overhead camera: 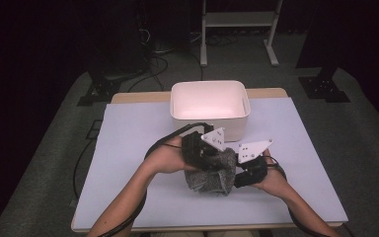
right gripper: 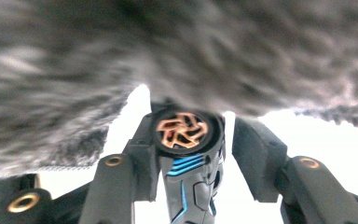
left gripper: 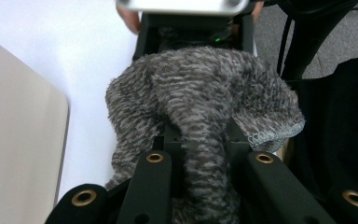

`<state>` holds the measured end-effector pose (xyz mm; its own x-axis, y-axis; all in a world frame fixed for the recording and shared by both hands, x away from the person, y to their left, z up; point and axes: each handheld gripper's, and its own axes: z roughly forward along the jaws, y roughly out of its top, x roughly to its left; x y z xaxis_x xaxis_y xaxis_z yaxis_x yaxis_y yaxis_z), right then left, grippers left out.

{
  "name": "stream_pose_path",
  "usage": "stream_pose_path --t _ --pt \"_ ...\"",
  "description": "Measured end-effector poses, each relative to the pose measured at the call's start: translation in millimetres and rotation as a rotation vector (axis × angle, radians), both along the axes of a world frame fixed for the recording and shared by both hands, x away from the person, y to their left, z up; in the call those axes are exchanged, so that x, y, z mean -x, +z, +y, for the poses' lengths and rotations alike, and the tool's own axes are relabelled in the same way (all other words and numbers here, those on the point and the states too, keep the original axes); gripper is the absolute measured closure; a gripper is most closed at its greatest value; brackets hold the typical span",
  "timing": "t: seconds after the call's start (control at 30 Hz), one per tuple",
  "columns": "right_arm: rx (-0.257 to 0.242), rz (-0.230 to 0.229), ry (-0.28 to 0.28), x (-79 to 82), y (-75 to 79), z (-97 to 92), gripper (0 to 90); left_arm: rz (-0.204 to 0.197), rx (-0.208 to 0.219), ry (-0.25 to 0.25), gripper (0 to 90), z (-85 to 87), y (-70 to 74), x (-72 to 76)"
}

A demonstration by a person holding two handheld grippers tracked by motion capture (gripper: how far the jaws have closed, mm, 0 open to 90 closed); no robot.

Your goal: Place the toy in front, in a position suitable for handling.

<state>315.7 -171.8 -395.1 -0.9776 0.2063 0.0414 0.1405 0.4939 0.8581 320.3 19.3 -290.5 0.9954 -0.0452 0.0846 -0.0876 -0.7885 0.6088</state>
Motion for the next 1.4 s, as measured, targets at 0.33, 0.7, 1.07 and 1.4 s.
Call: stream_pose_path --t 0.33,0.7,1.07,1.4 --pt "0.003 -0.053 -0.009 2.9 -0.5 2.7 60.3 -0.029 -0.036 -0.015 77.2 -16.0 -0.8 0.3" --pt "0.022 -0.036 -0.009 2.0 1.3 -7.0 60.3 0.042 0.046 0.069 77.0 32.1 -5.7 -9.7" --pt "0.048 -0.038 0.000 1.6 3.6 -9.2 60.3 0.098 0.066 0.101 76.4 52.4 -21.6 -15.4" --pt "0.090 0.001 -0.011 -0.2 8.5 -11.0 59.2 0.086 0.075 0.087 76.4 43.8 -22.9 -15.3"
